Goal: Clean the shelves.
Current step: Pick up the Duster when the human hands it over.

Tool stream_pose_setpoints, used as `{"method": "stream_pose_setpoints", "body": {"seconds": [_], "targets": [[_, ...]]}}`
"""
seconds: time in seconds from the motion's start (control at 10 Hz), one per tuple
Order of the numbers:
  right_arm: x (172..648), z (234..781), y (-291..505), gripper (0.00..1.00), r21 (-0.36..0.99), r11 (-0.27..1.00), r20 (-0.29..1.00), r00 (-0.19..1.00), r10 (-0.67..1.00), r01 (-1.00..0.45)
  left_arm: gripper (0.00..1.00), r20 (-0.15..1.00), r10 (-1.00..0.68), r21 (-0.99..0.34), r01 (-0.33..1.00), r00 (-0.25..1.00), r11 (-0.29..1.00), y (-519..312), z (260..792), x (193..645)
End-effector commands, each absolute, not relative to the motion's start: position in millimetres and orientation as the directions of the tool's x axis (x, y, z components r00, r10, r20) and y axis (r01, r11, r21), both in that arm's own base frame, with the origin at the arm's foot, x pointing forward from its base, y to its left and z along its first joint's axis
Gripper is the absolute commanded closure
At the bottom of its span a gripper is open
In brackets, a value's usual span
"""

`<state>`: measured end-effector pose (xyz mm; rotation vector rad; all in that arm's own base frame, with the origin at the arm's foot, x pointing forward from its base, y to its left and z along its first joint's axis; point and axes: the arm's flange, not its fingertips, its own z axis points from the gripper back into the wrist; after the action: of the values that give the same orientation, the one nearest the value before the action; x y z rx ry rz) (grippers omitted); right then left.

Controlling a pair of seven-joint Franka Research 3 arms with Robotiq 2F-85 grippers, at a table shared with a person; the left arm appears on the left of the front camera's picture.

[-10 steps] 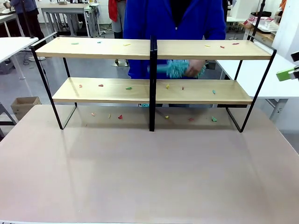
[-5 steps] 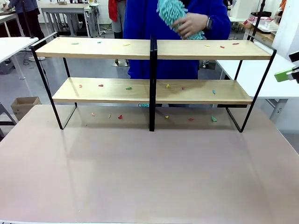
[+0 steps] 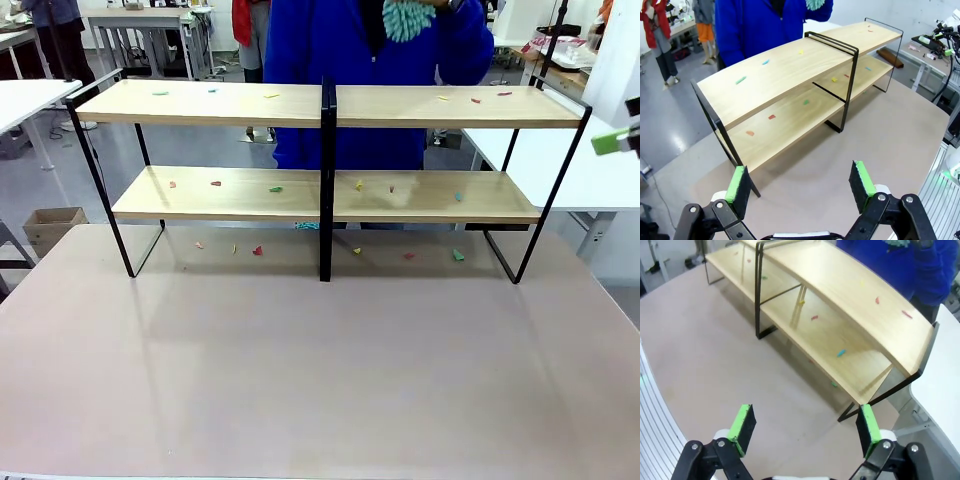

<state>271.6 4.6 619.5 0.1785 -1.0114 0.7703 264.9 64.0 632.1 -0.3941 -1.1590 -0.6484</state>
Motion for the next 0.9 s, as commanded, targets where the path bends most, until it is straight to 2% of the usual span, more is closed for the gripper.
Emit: {"method": "stream_pose_setpoints", "body": {"seconds": [0.0,0.2,0.4,0.8], "targets": [[250.2,578.4,18.8,0.0,-0.059,0.776,0.885,0.327,0.332,-0.627,0.0,0.93,-0.269,0.042,0.655,0.25,0.754,63.5,631.7,265.6],[248.5,580.1,22.3,0.0,0.044,0.817,0.892,0.391,0.227,-0.575,0.0,0.93,-0.269,0.042,0.655,0.25,0.754,63.5,631.7,265.6],[248.1,584.0,21.8,0.0,0.091,0.815,0.894,0.408,0.186,-0.572,0.0,0.93,-0.269,0.042,0.655,0.25,0.754,63.5,631.7,265.6],[248.1,584.5,21.7,0.0,0.098,0.841,0.892,0.421,0.162,-0.532,0.0,0.93,-0.269,0.042,0.655,0.25,0.754,63.5,631.7,265.6]]}}
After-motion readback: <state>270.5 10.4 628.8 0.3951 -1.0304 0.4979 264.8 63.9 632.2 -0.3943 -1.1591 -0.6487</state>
